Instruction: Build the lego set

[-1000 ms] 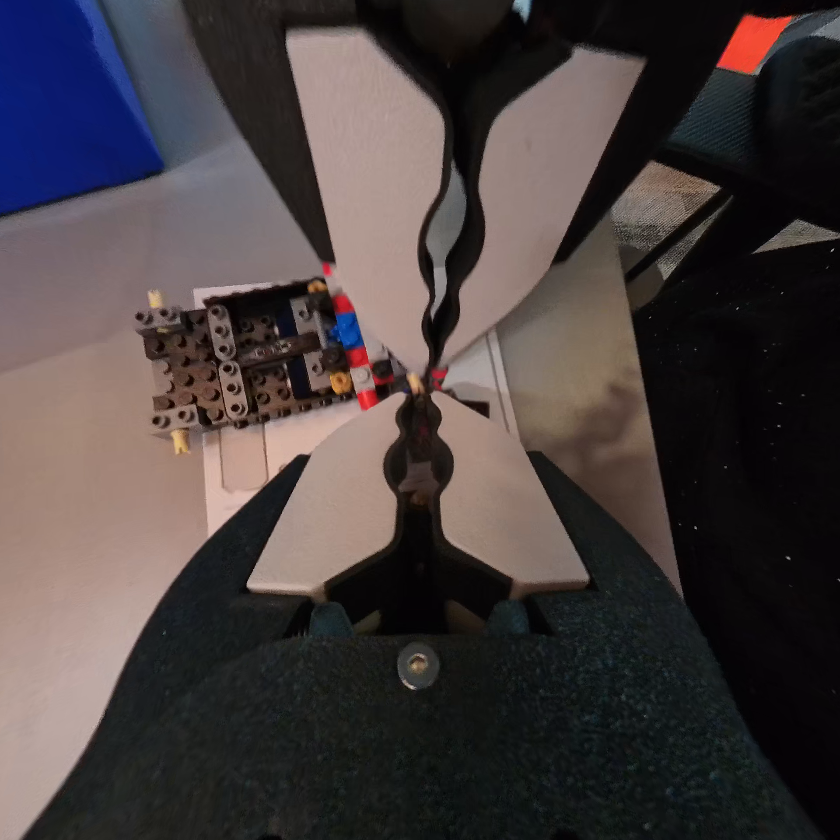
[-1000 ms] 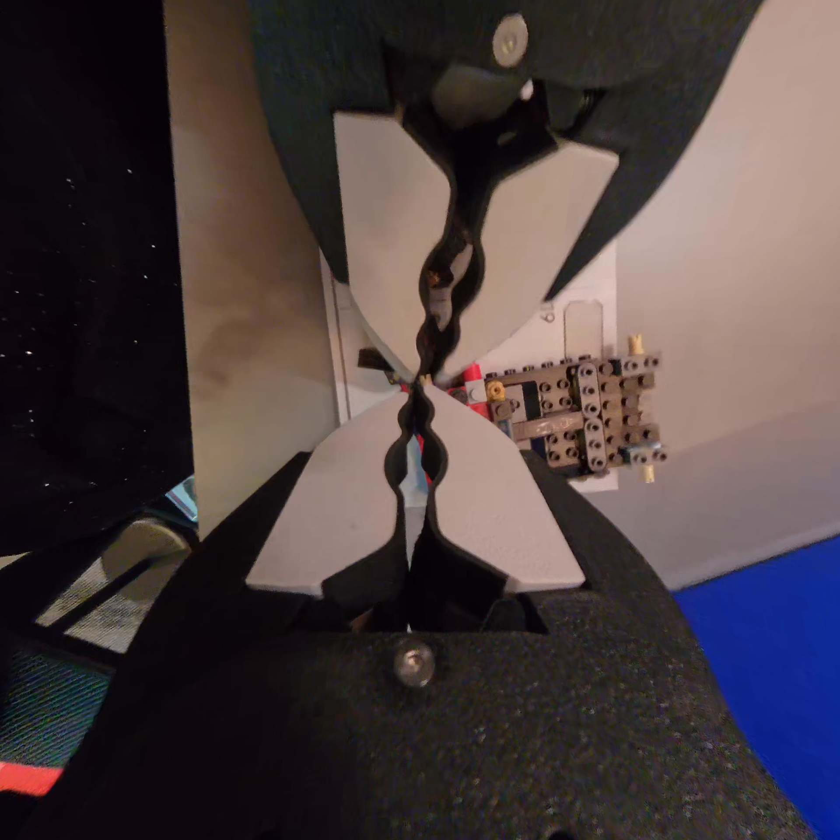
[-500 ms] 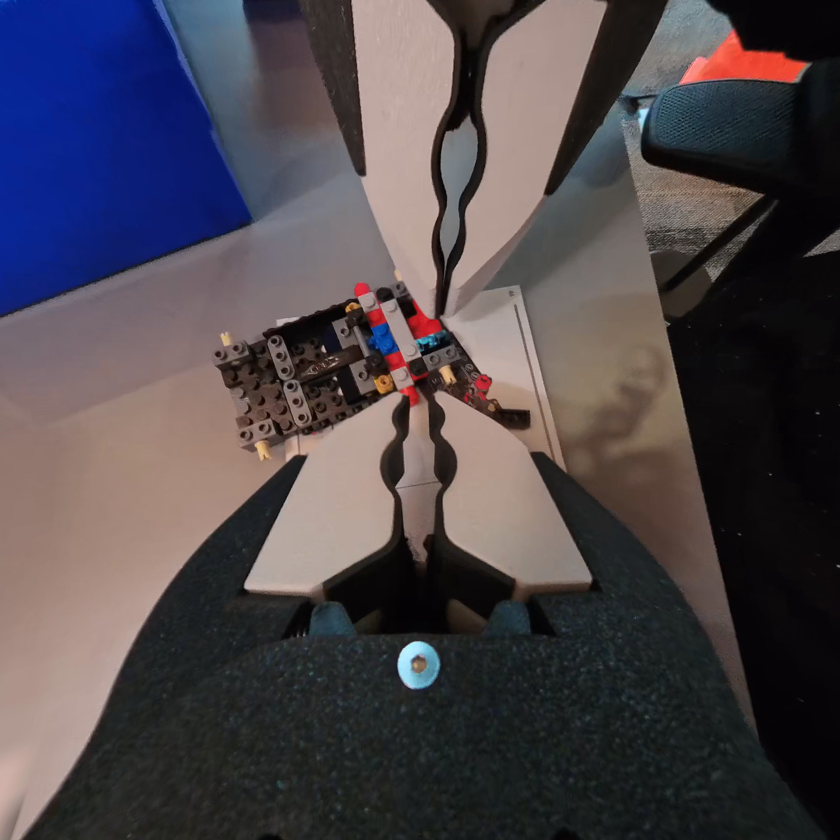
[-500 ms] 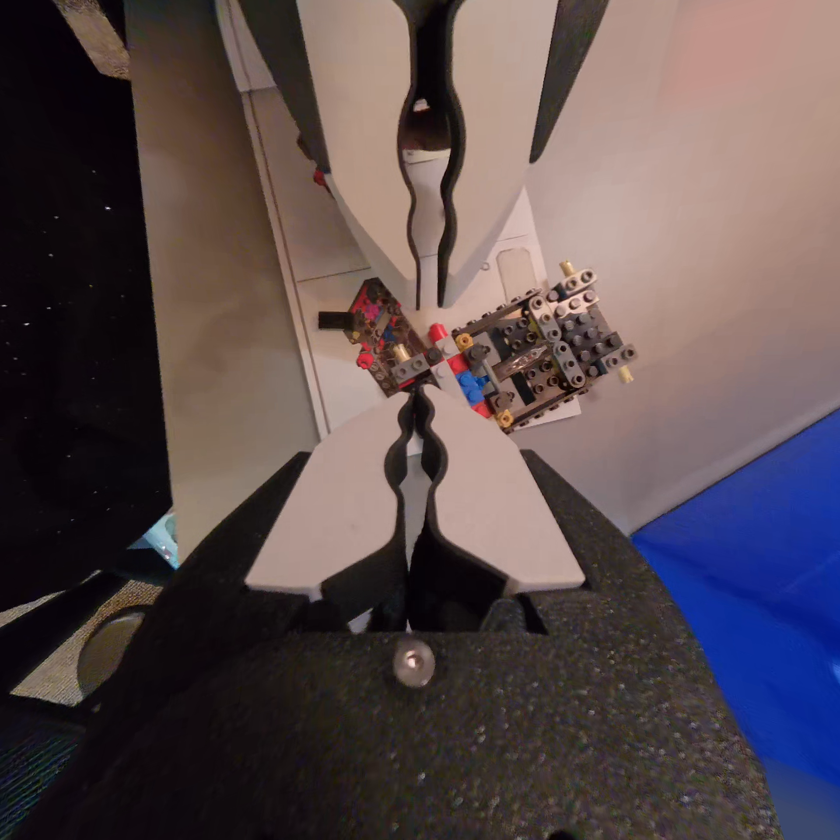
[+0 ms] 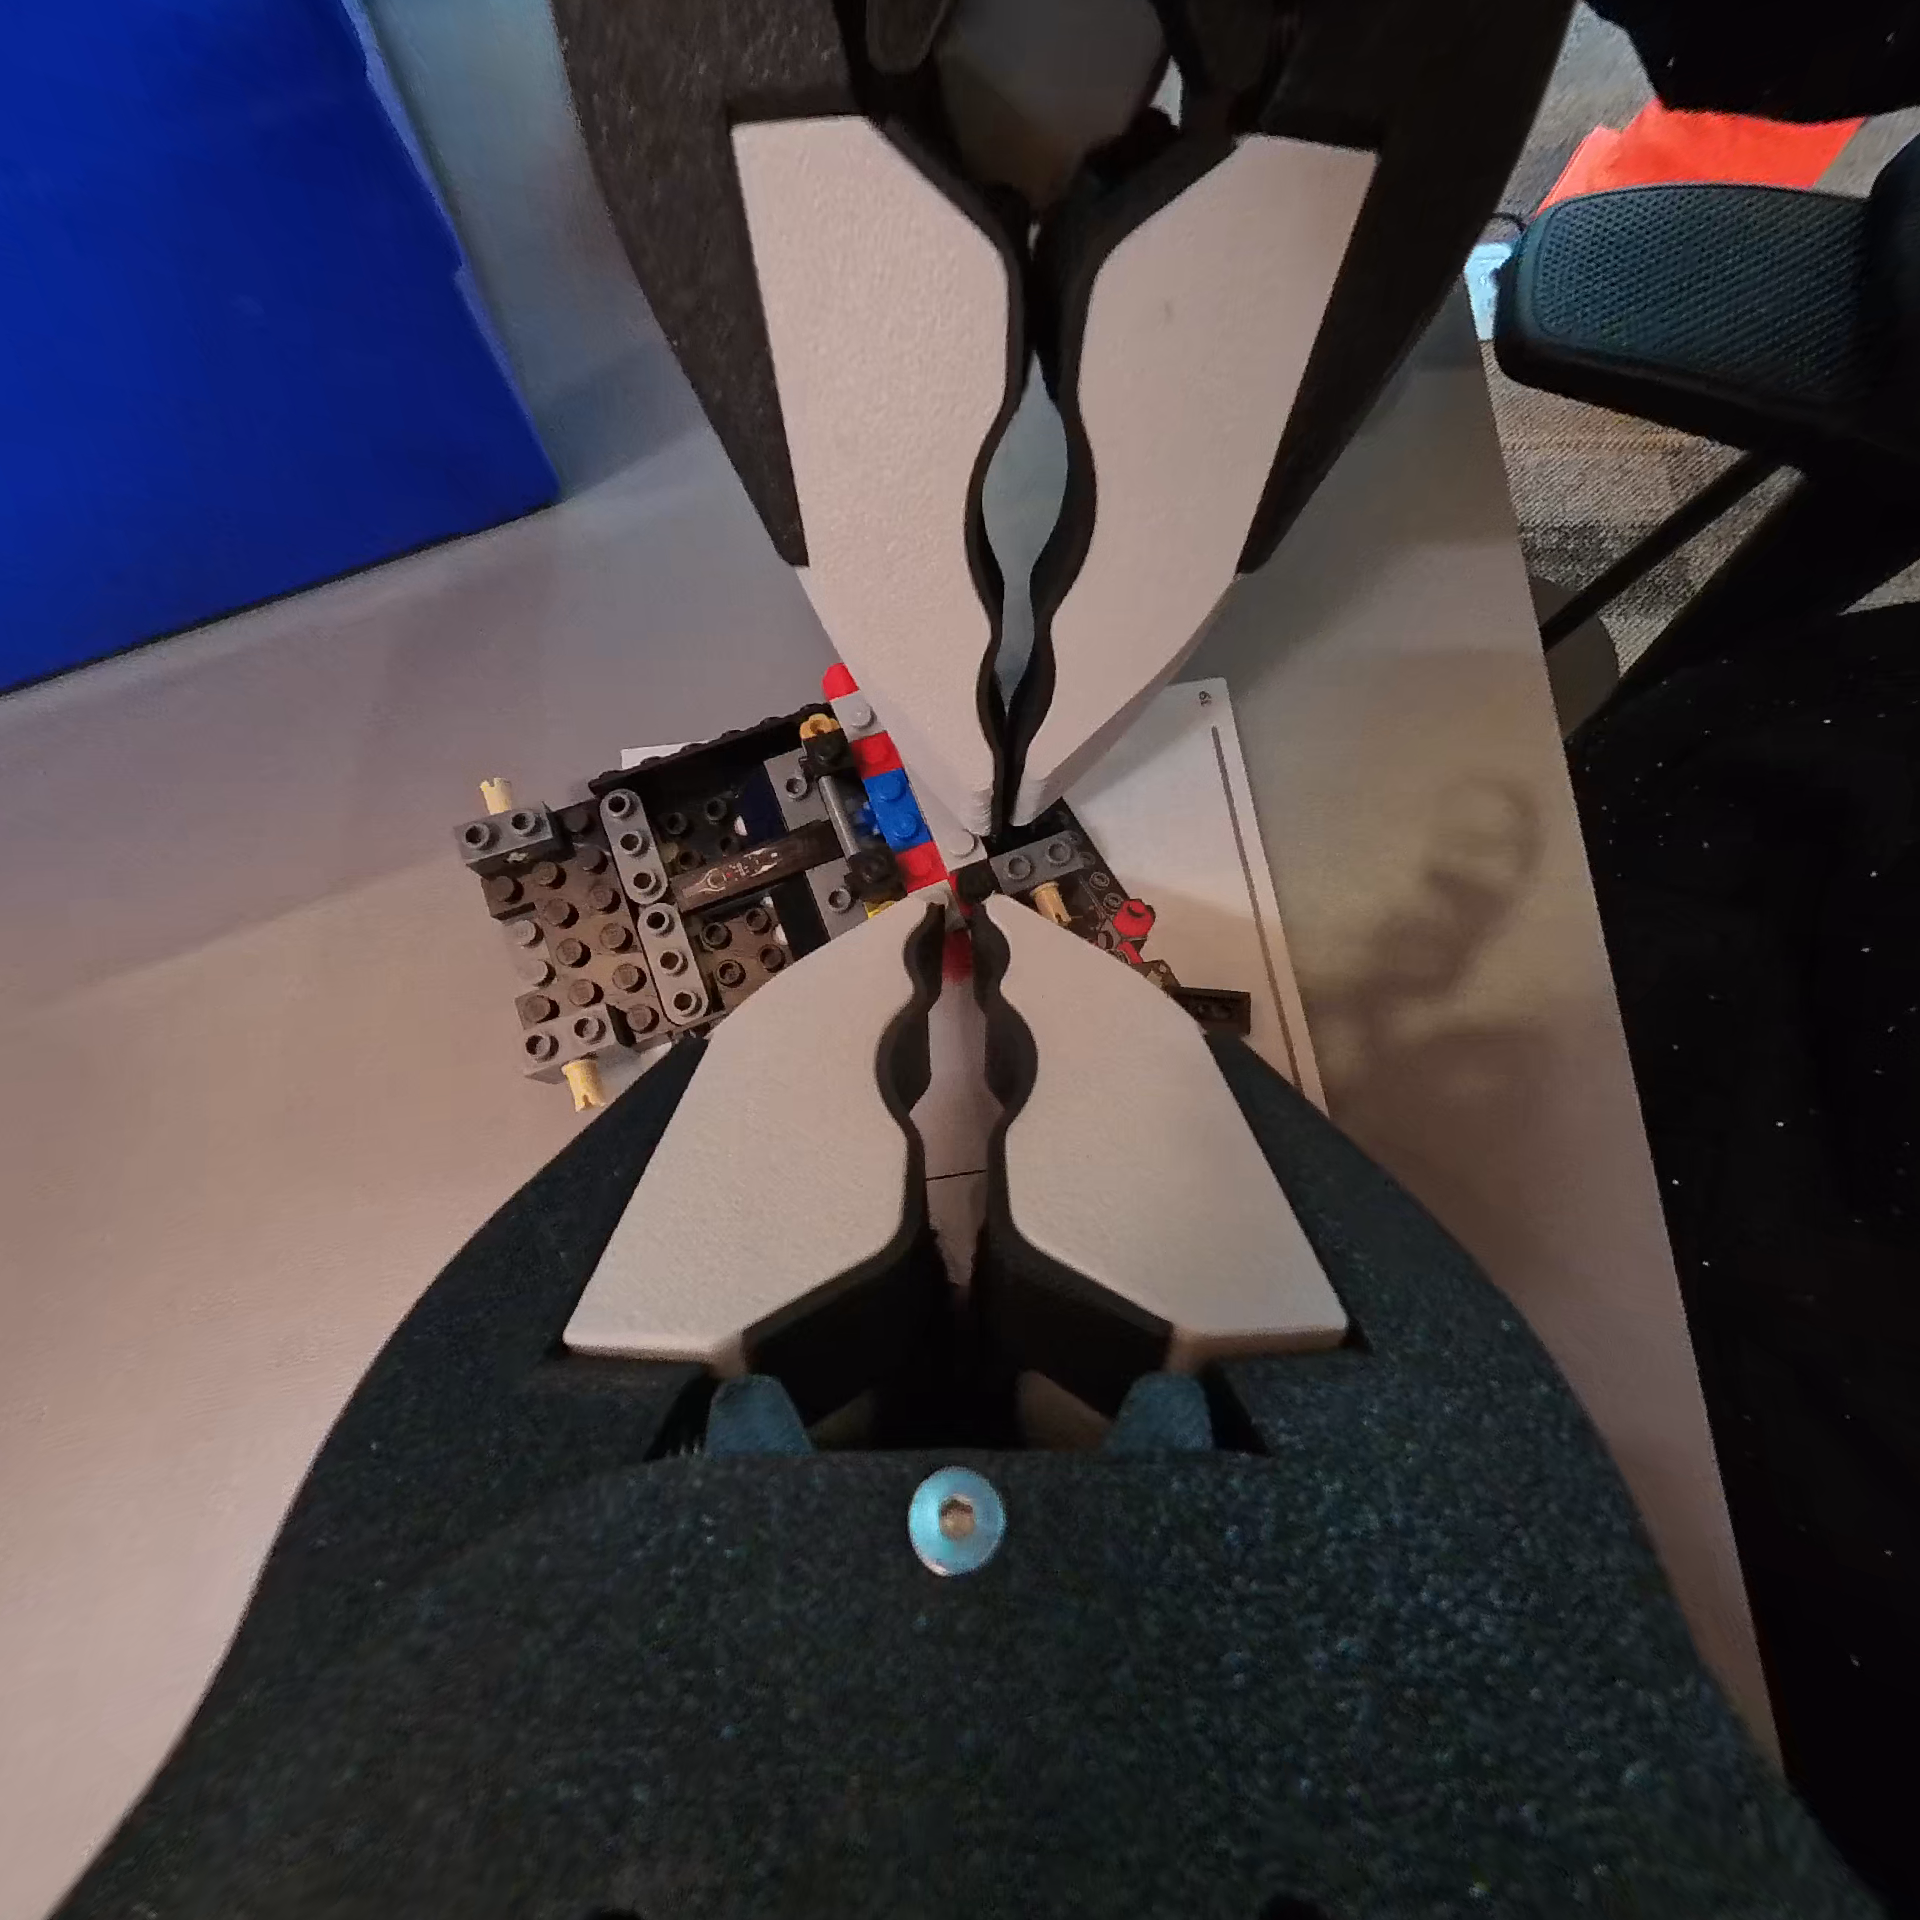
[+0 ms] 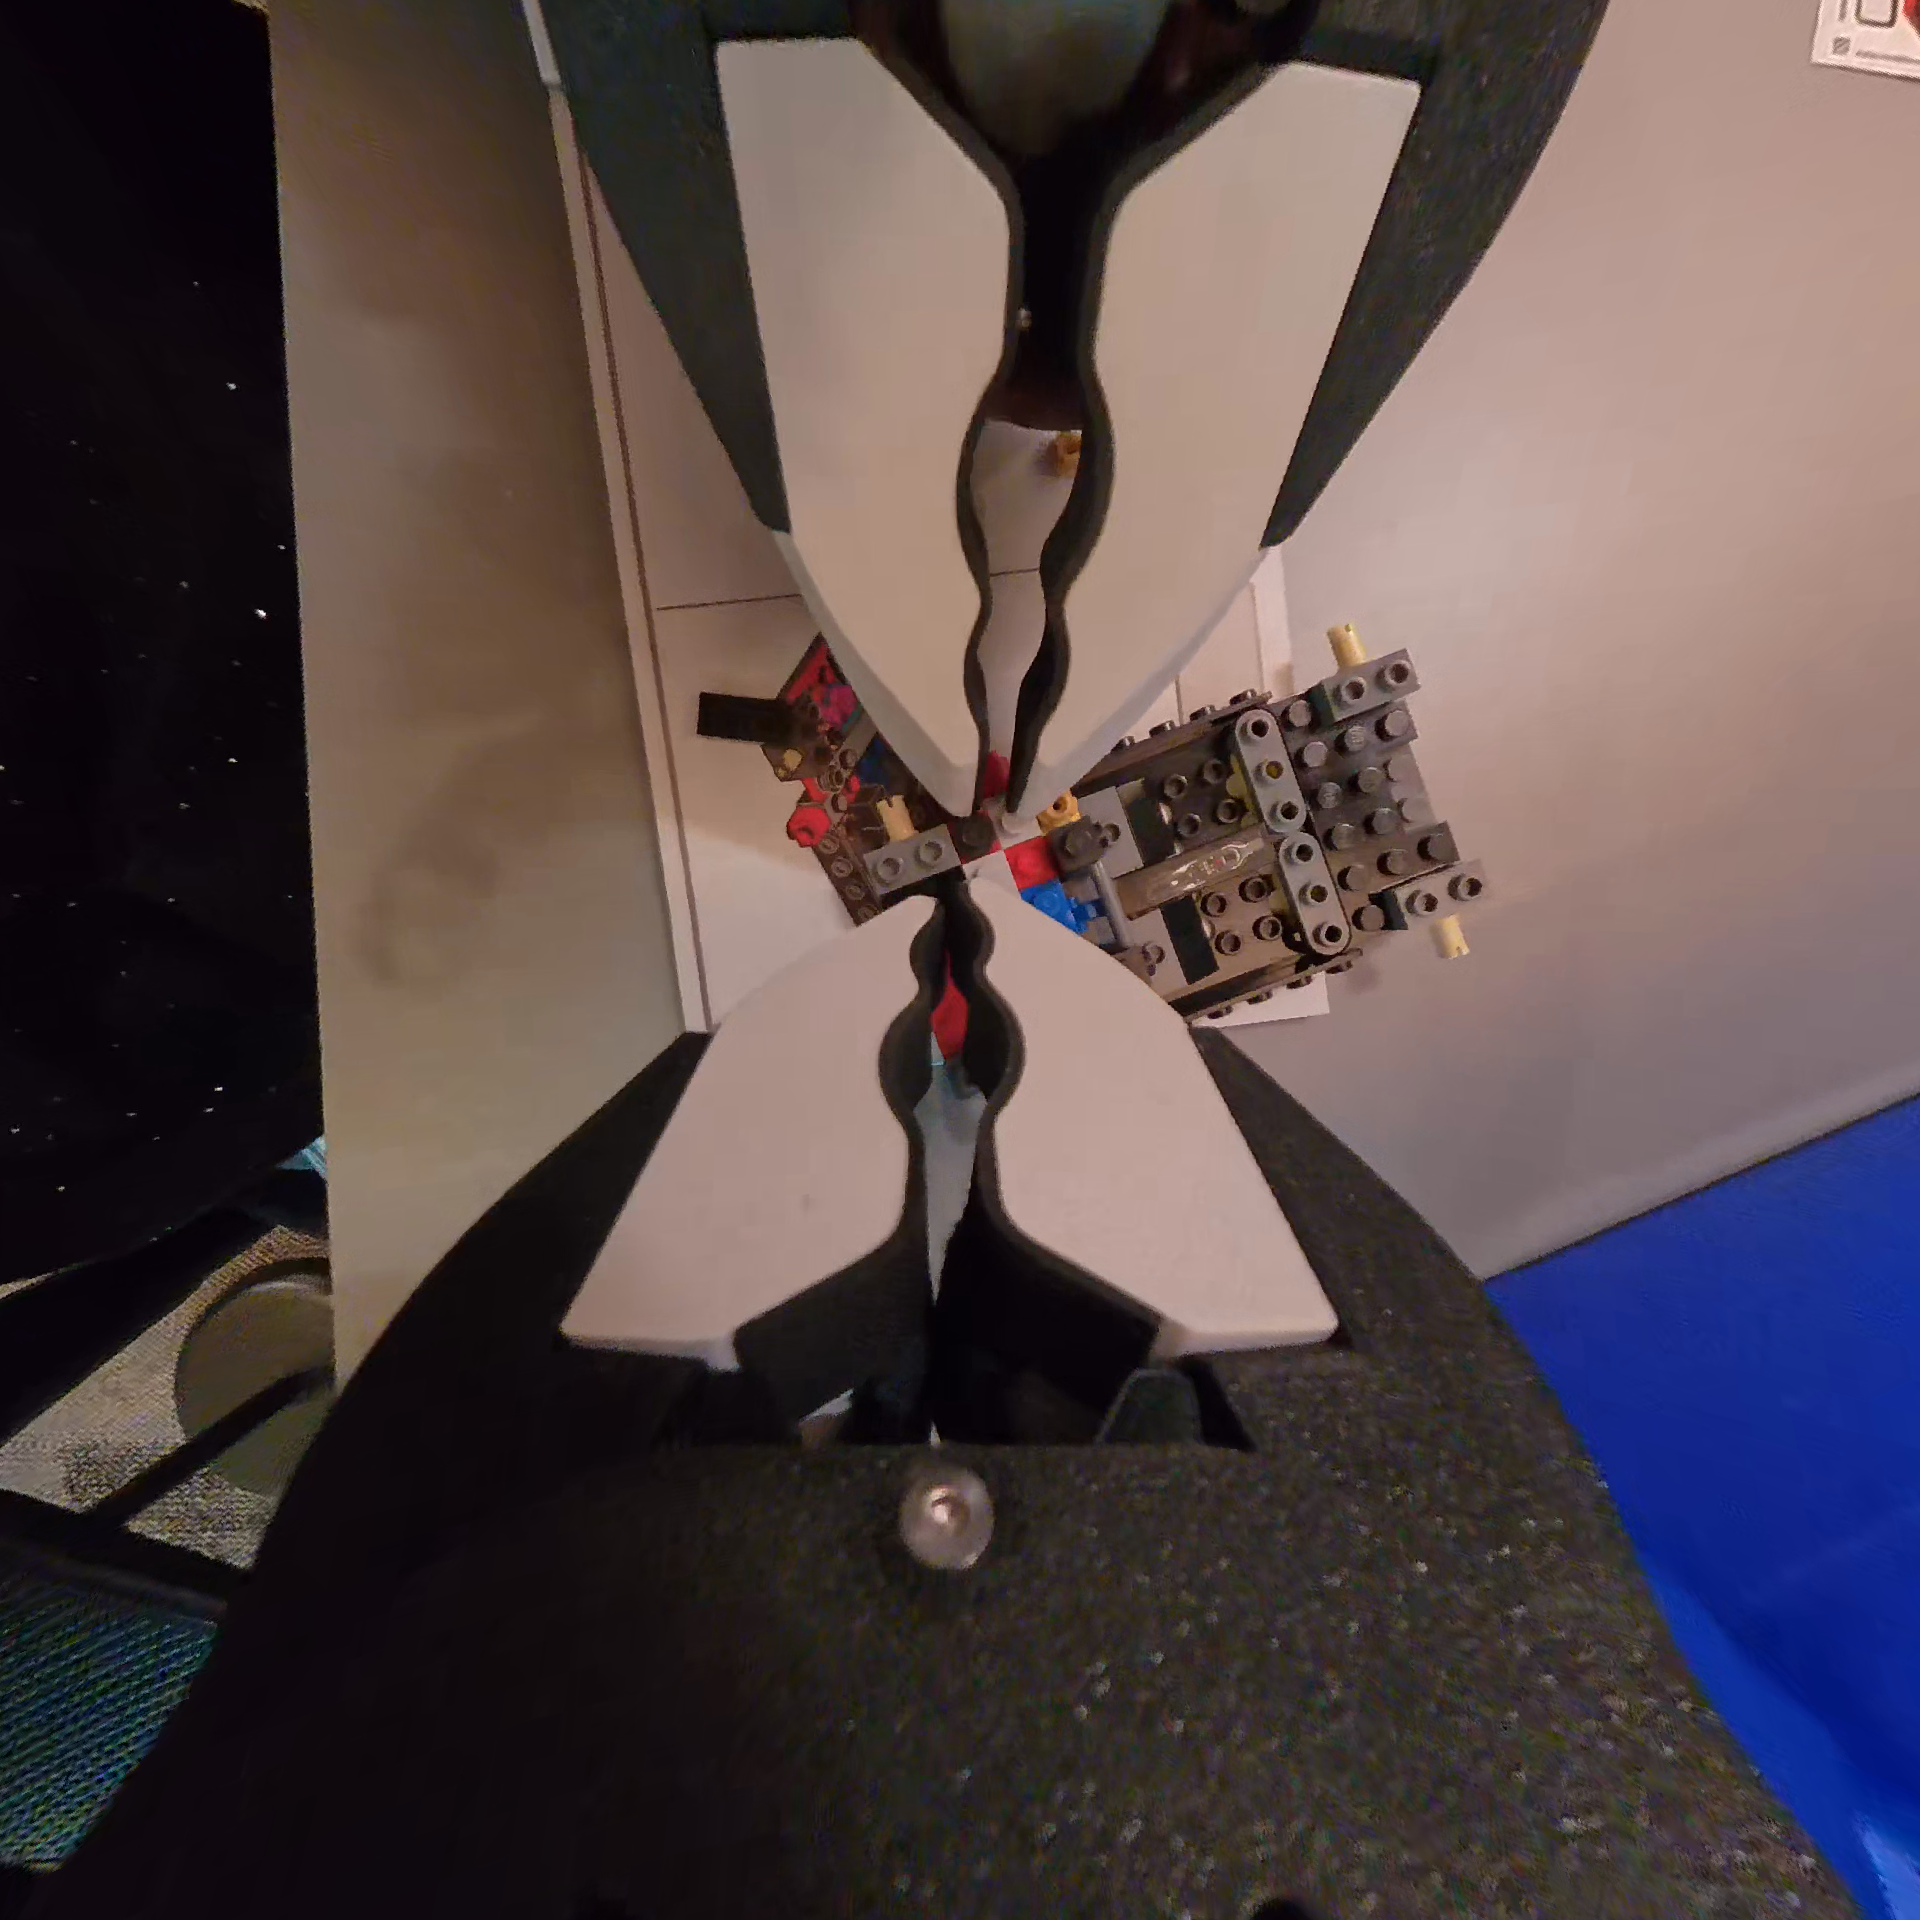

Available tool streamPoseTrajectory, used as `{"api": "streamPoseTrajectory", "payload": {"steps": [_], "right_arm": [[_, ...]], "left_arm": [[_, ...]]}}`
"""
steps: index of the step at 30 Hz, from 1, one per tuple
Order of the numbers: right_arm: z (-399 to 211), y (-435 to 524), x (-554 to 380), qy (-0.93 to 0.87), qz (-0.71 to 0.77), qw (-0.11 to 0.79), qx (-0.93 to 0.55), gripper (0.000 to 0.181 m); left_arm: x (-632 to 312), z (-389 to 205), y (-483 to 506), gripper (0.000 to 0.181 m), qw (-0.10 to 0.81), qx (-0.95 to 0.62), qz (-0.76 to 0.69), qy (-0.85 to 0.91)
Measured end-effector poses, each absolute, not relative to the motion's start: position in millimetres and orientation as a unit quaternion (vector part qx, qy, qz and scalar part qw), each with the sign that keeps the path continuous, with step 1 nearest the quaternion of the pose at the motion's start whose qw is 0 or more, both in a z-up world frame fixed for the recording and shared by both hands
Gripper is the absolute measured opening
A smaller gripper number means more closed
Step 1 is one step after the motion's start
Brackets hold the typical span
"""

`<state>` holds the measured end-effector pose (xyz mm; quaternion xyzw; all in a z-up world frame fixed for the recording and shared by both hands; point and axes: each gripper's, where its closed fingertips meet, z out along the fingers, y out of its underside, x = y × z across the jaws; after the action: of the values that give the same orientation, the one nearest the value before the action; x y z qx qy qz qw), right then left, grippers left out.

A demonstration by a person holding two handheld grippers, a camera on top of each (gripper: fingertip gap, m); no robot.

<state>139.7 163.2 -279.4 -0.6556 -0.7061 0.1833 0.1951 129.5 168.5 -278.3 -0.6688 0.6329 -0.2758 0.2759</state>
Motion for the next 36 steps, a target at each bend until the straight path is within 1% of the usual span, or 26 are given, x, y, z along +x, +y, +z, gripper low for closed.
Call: {"api": "streamPoseTrajectory", "payload": {"steps": [10,23,26,31,36], "right_arm": [[-280,162,139,-0.731,0.092,0.209,-0.643,0.000],[-281,161,139,-0.759,0.026,0.136,-0.636,0.000],[-282,161,138,-0.757,0.011,0.133,-0.640,0.000],[-281,163,137,-0.746,0.025,0.146,-0.649,0.000],[-268,162,144,-0.712,0.071,0.159,-0.680,0.000]], "left_arm": [[129,-279,165,0.001,0.283,-0.669,-0.296,0.621],[129,-279,164,0.000,0.278,-0.666,-0.318,0.615],[128,-279,164,0.000,0.275,-0.665,-0.321,0.616],[128,-278,165,0.001,0.281,-0.662,-0.316,0.619],[123,-262,169,0.002,0.304,-0.656,-0.317,0.614]]}}
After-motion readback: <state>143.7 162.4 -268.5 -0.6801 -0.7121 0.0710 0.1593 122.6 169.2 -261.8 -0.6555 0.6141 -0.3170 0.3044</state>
